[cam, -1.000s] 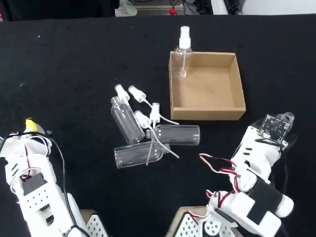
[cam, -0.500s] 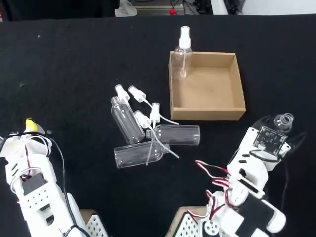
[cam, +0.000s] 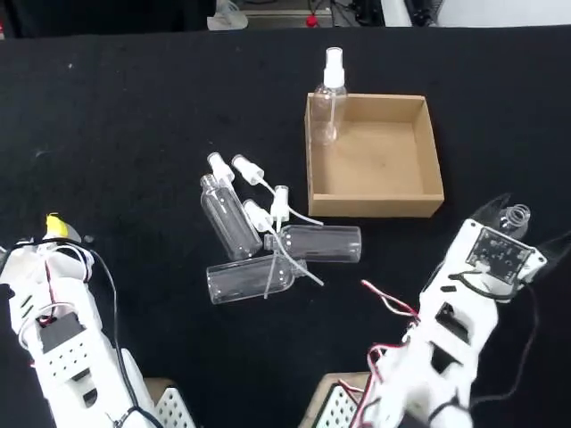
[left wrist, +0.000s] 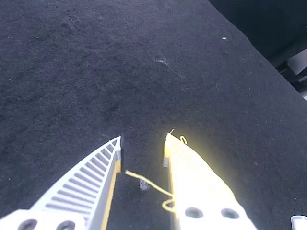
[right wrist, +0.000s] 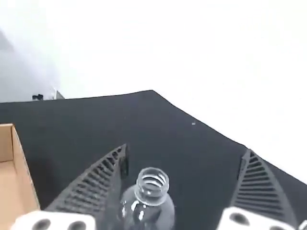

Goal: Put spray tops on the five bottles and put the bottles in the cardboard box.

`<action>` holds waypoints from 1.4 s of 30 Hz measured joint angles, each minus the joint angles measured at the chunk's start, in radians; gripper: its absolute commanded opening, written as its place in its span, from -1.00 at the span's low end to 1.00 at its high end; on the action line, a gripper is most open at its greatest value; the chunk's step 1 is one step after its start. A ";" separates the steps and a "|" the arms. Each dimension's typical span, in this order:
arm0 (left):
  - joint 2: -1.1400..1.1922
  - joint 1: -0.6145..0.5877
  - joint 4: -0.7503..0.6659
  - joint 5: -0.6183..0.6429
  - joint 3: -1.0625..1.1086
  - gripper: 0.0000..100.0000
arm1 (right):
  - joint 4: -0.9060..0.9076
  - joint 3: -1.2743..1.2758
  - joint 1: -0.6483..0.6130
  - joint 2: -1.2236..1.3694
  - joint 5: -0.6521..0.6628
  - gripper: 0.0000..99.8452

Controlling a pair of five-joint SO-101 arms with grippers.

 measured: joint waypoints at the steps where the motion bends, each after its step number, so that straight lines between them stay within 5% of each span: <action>1: 0.000 0.000 0.000 0.000 0.000 -0.70 | 0.083 0.000 0.002 -0.046 0.000 -0.36; 8: 0.000 0.000 0.000 0.000 0.000 -0.70 | 0.644 -0.028 0.009 -0.288 0.000 -0.36; 24: 0.000 0.000 0.000 0.000 0.000 -0.70 | 0.643 0.000 -0.029 -0.391 0.000 -0.36; 32: 0.000 0.000 0.000 0.000 0.000 -0.70 | 0.945 -0.350 -0.035 -0.203 0.000 -0.36; 42: 0.000 0.000 0.000 0.000 0.000 -0.70 | 0.718 -0.284 -0.035 -0.011 0.000 -0.36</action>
